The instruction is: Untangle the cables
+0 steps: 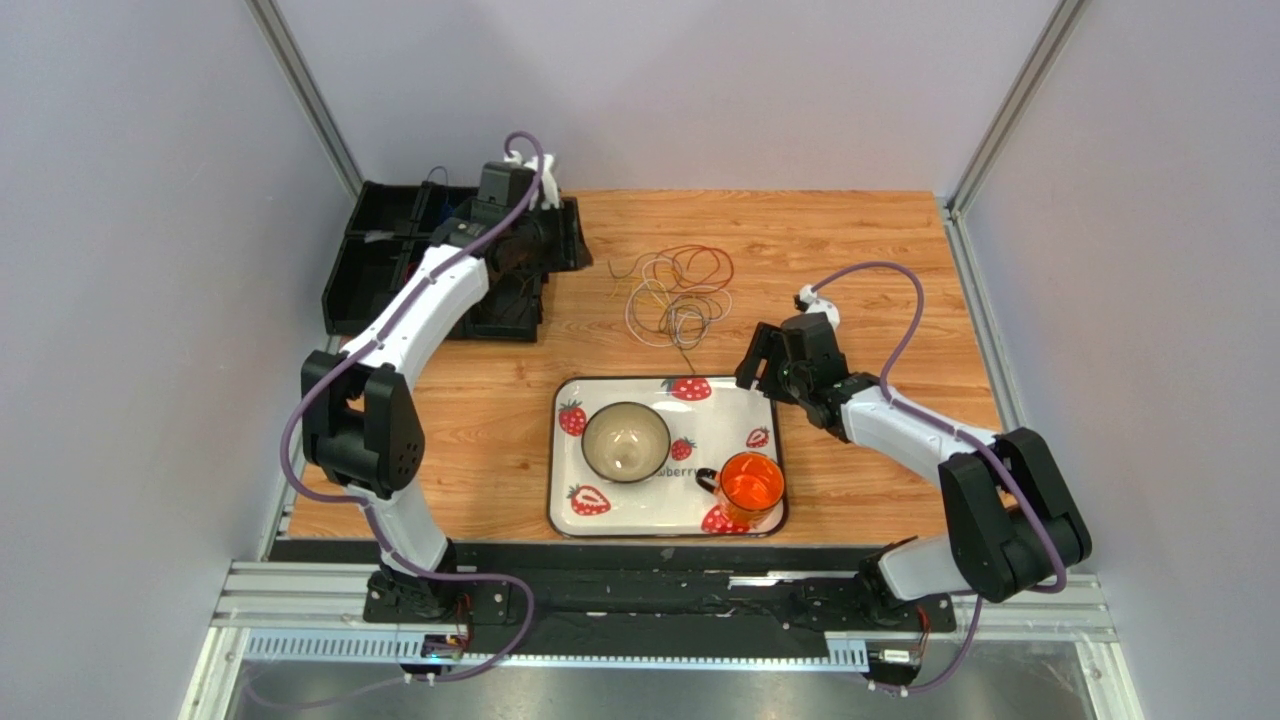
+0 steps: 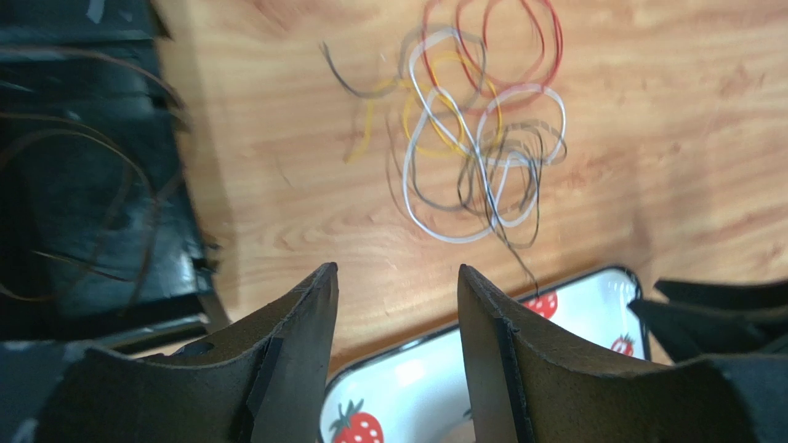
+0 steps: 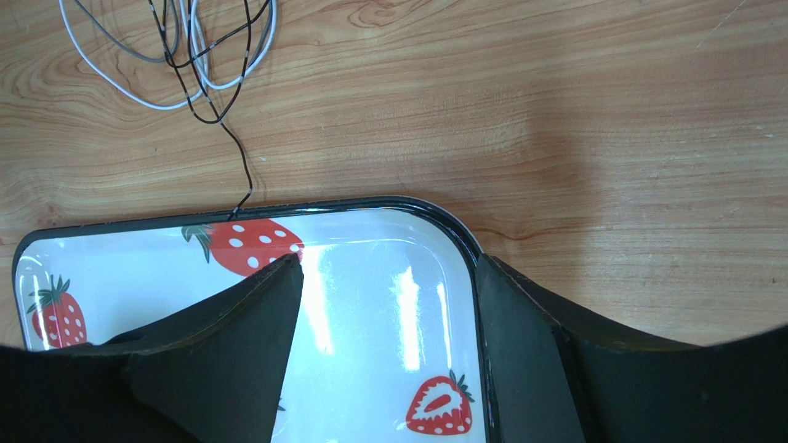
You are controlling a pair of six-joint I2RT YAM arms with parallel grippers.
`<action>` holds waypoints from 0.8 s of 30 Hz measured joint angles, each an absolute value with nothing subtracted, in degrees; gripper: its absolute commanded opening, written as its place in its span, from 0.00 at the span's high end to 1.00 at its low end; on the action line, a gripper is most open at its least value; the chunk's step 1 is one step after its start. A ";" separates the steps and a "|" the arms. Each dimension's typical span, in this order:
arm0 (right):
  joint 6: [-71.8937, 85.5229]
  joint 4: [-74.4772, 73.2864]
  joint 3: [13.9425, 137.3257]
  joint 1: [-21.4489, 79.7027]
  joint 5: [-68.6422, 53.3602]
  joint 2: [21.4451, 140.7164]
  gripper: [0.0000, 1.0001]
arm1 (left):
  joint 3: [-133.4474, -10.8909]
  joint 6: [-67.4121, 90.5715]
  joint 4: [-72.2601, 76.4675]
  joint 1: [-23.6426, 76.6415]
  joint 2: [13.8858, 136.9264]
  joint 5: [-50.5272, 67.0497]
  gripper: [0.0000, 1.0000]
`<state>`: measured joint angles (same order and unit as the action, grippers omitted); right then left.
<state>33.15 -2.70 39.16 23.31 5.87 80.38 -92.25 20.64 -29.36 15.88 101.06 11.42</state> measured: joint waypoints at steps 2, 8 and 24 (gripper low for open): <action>33.15 -2.70 39.16 23.31 5.87 80.38 0.27 | -89.56 20.40 -28.51 17.74 100.57 11.03 0.43; 33.15 -2.70 39.16 23.31 5.87 80.38 0.27 | -85.38 19.22 -26.72 22.22 100.57 9.47 0.44; 32.88 -2.74 39.38 23.31 5.39 81.45 0.27 | -87.70 15.64 -13.74 30.59 116.29 11.22 0.51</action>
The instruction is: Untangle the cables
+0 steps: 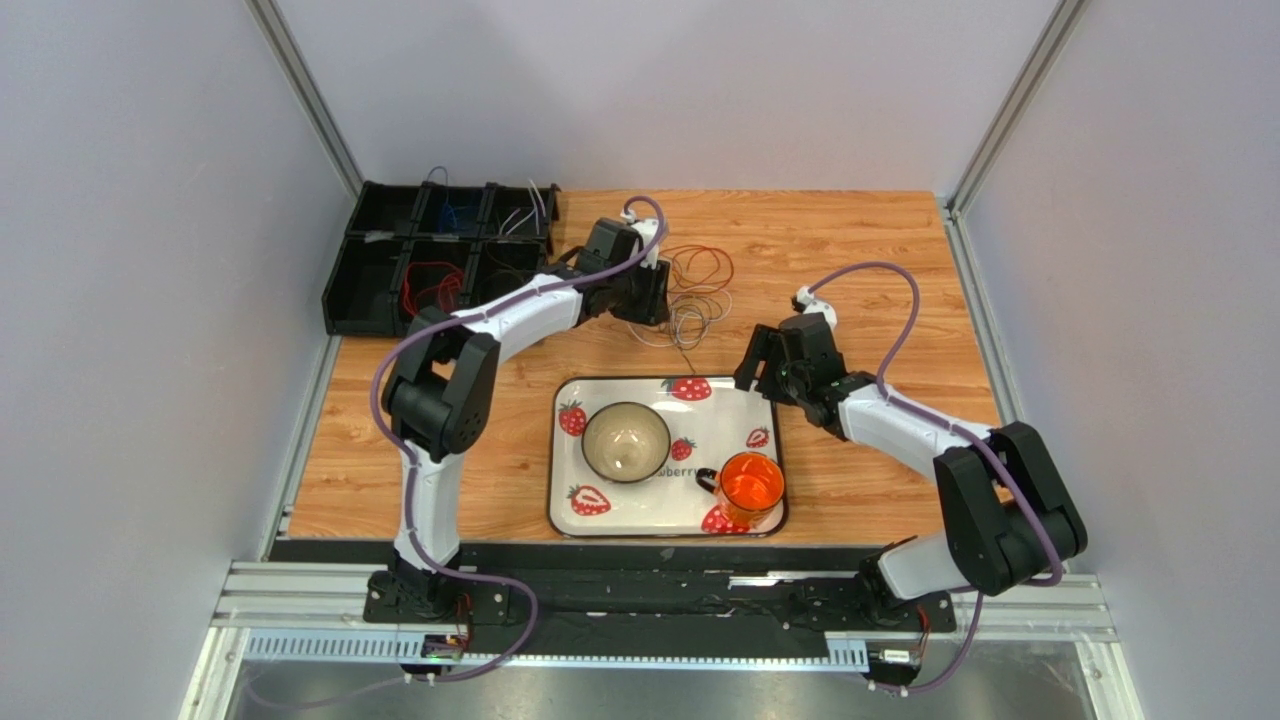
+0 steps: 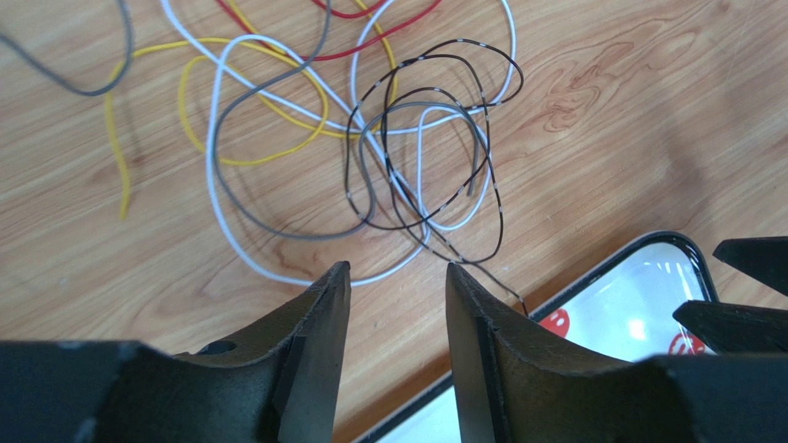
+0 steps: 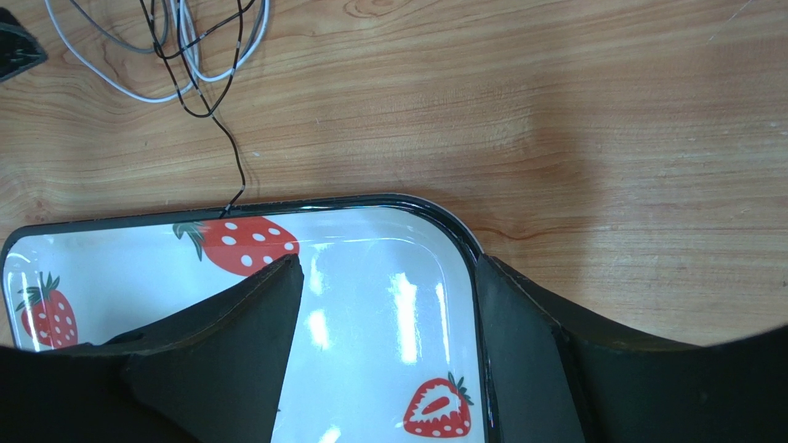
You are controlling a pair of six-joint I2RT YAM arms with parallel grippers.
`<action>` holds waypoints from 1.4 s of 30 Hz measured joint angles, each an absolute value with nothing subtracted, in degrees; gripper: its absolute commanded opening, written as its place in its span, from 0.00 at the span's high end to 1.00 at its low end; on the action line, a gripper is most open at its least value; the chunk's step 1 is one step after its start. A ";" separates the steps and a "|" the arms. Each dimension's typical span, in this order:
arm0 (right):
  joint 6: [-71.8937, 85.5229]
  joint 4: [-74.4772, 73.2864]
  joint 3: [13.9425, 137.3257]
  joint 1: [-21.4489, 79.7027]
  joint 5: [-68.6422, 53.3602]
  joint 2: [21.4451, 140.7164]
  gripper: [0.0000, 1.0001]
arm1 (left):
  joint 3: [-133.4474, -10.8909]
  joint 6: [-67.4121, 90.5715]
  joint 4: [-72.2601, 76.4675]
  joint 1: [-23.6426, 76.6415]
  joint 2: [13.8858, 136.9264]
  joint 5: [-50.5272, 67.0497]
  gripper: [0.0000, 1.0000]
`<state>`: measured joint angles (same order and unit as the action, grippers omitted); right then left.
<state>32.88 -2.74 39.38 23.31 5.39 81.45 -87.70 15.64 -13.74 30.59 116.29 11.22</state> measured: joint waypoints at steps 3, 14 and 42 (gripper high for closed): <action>32.73 -2.81 39.68 23.31 5.23 82.15 0.28 | -87.77 15.31 -11.40 30.63 118.74 13.23 0.51; 32.53 -3.27 40.77 23.31 4.86 83.31 0.28 | -94.45 14.72 -11.31 30.79 123.33 14.57 0.53; 32.49 -3.70 40.91 23.31 4.43 83.31 0.29 | -102.65 13.67 -19.07 31.86 130.06 11.25 0.62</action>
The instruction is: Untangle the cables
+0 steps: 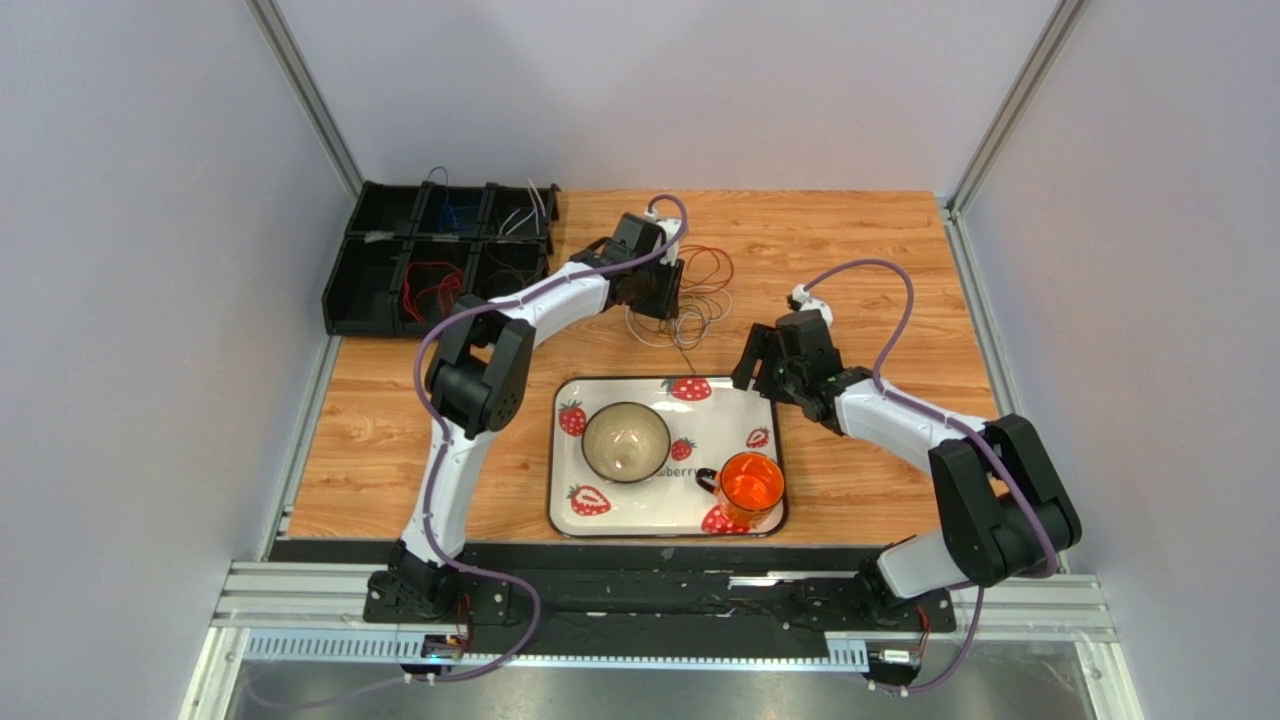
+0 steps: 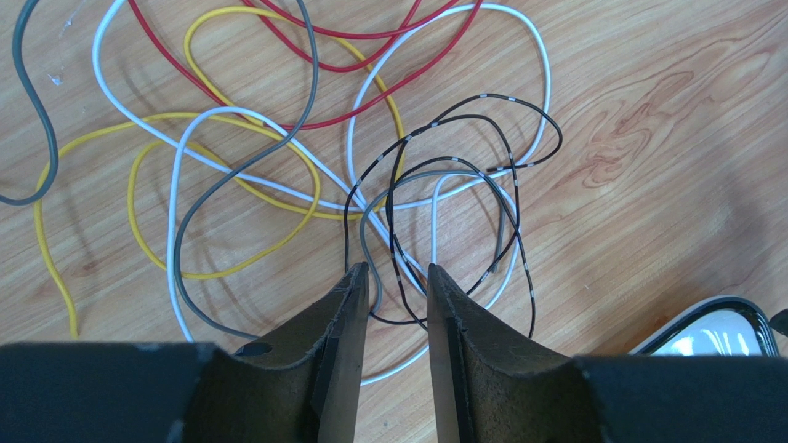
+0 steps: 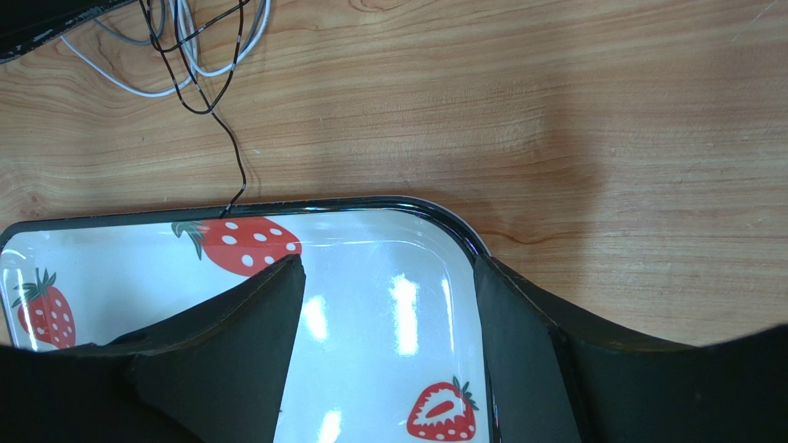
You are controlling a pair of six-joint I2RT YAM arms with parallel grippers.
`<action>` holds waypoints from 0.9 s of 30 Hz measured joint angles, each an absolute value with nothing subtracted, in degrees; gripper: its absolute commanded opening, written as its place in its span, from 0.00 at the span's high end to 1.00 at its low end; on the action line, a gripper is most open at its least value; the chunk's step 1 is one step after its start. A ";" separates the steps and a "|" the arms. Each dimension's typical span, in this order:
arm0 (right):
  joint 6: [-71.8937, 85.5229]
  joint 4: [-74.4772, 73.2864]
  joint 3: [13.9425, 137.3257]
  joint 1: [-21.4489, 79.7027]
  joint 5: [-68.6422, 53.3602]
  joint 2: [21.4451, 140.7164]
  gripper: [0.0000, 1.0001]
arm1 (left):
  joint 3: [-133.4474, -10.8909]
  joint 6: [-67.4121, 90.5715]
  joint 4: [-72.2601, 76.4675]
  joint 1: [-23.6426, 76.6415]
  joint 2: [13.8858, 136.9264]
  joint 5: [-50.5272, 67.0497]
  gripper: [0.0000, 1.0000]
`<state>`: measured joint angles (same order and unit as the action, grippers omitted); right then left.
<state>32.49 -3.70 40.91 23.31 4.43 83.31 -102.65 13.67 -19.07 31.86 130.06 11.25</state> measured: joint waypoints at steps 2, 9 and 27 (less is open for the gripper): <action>32.49 -3.70 40.91 23.31 4.43 83.31 0.29 | -103.39 13.67 -19.42 31.88 130.80 11.16 0.62; 32.51 -3.77 40.91 23.31 4.43 83.31 0.29 | -104.75 13.63 -20.99 31.92 132.33 11.03 0.76; 32.45 -3.81 41.01 23.31 4.38 83.64 0.29 | -104.53 15.11 -22.59 32.23 129.93 13.82 1.00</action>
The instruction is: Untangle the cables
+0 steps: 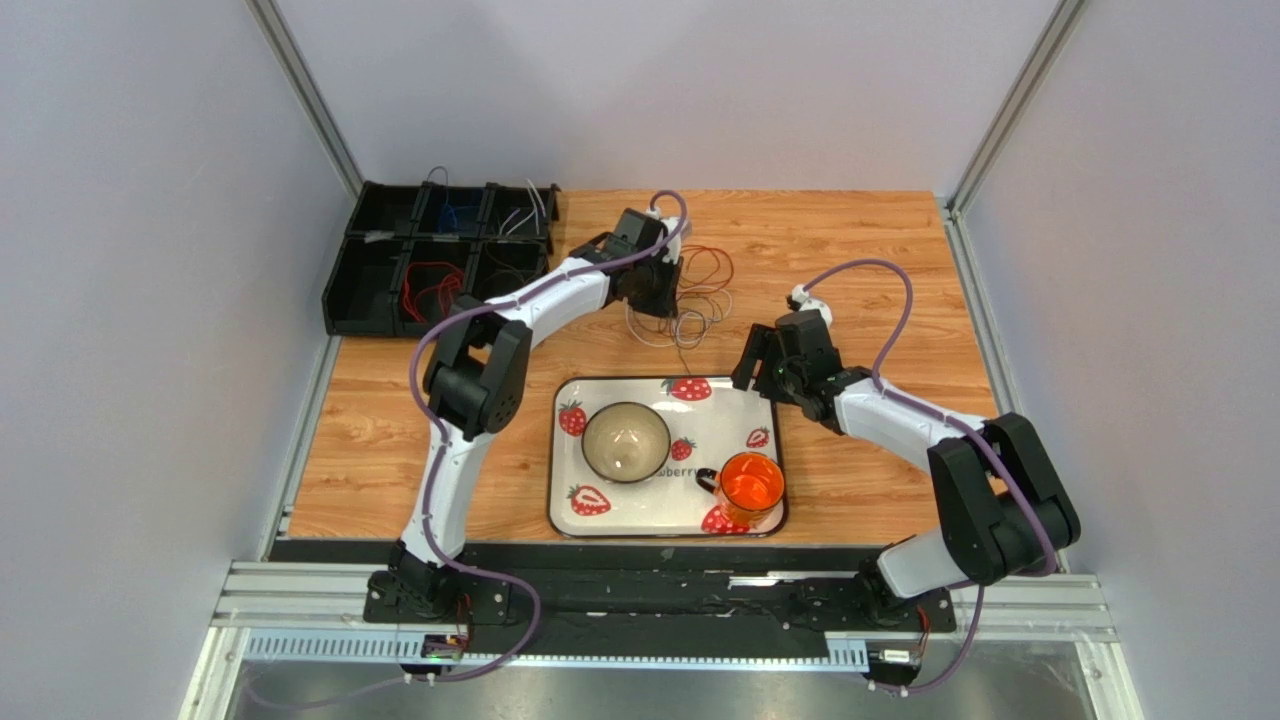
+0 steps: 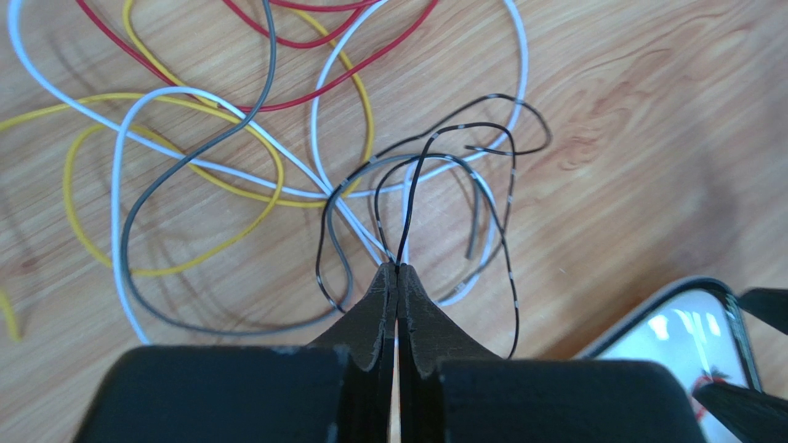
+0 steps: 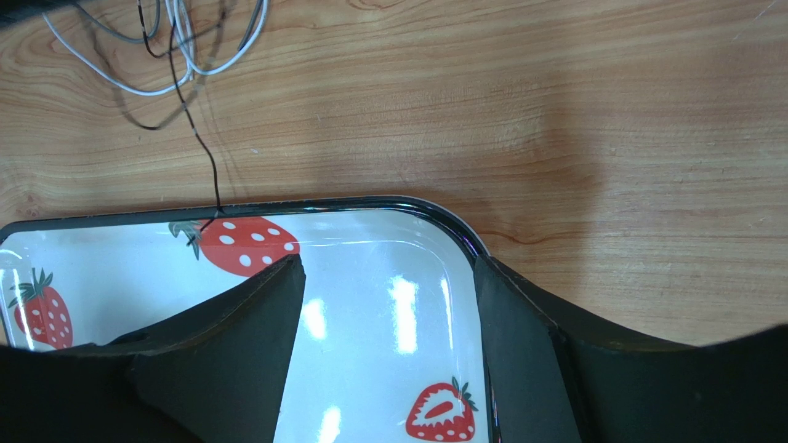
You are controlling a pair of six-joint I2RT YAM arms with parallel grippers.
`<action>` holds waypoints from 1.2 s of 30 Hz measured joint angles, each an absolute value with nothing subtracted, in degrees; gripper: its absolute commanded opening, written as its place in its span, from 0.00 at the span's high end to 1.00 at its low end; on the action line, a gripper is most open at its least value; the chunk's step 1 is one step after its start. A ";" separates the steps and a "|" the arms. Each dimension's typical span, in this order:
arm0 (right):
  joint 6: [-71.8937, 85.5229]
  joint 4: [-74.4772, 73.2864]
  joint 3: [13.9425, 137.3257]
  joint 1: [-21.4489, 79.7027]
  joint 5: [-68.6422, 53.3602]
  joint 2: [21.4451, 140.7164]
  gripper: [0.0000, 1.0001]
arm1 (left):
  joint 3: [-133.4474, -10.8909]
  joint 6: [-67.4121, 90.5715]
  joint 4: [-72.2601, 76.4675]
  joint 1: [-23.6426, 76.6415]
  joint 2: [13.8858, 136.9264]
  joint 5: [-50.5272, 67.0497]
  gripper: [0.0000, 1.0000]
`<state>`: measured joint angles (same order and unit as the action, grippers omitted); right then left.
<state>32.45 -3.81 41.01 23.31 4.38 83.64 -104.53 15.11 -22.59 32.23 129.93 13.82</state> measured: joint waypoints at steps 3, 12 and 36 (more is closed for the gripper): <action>32.45 -3.81 41.01 23.31 4.38 83.64 0.28 | -105.34 14.98 -25.10 32.25 125.47 13.15 1.00; 32.45 -3.81 41.04 23.31 4.40 83.64 0.29 | -107.57 14.72 -23.59 32.29 111.37 10.37 0.85; 32.27 -3.79 41.10 23.29 4.38 83.64 0.29 | -108.42 13.76 -28.12 29.15 128.75 -2.02 0.42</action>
<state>32.27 -3.79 41.10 23.29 4.38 83.64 -108.42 13.76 -28.12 29.15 128.75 -2.02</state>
